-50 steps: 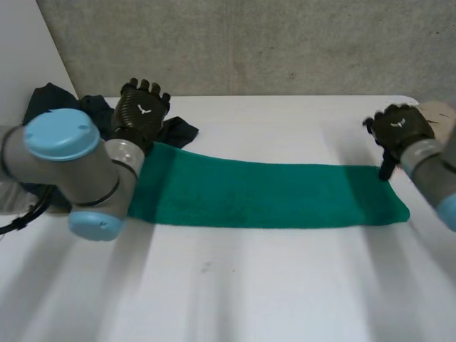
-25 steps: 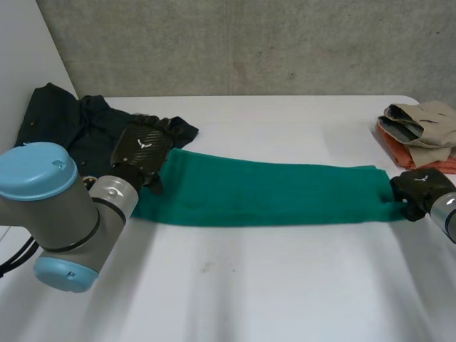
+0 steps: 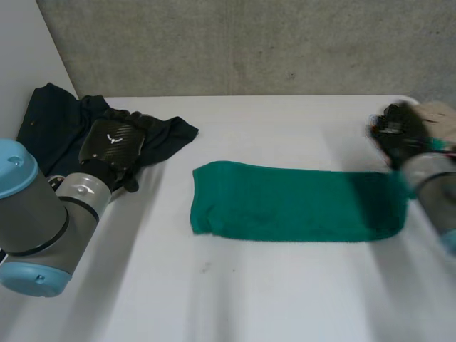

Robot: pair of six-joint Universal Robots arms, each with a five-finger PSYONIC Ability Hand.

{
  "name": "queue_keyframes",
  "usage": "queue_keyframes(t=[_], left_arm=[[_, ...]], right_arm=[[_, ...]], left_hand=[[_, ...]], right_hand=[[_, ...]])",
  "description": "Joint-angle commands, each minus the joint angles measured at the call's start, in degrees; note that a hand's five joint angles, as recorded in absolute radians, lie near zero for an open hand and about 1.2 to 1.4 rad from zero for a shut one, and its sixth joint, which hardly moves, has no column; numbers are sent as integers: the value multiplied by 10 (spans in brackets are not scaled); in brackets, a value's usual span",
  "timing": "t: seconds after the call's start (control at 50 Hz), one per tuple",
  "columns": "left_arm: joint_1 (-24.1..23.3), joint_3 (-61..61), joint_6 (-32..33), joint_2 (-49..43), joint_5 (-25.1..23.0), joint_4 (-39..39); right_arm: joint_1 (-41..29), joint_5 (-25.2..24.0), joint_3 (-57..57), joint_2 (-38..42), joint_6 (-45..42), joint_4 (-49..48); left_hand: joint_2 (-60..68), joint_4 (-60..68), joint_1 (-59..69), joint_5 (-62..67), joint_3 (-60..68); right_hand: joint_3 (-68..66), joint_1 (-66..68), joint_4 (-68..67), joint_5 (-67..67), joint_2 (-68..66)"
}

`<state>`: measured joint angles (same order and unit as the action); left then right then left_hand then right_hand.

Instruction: Fold the laundry.

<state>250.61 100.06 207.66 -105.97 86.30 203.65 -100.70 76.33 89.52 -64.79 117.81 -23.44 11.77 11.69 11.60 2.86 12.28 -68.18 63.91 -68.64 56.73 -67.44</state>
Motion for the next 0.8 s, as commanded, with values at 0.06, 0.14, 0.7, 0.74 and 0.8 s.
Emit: queue_keyframes(t=[0.06, 0.14, 0.7, 0.74, 0.8], left_arm=[[1, 22, -7, 6, 0, 1], [1, 26, -8, 4, -1, 2], [-84, -25, -7, -26, 1, 7], [-86, -24, -7, -28, 1, 7], [-86, -23, -7, -28, 3, 6]], right_arm=[[-225, -126, -40, 83, 0, -69], [-291, -135, -74, 151, 2, -66], [-84, 41, 87, 27, 328, 115], [-69, 44, 86, 38, 294, 114], [-64, 55, 76, 35, 278, 110]], left_hand=[[-18, -17, -16, -29, -23], [-18, -17, -16, -29, -23], [-18, -17, -16, -29, -23], [-18, -17, -16, -29, -23], [-18, -17, -16, -29, -23]], right_hand=[[-118, 161, -114, 133, -126], [-118, 161, -114, 133, -126], [530, -487, 534, -515, 522], [159, -116, 163, -144, 151], [-118, 161, -114, 133, -126]])
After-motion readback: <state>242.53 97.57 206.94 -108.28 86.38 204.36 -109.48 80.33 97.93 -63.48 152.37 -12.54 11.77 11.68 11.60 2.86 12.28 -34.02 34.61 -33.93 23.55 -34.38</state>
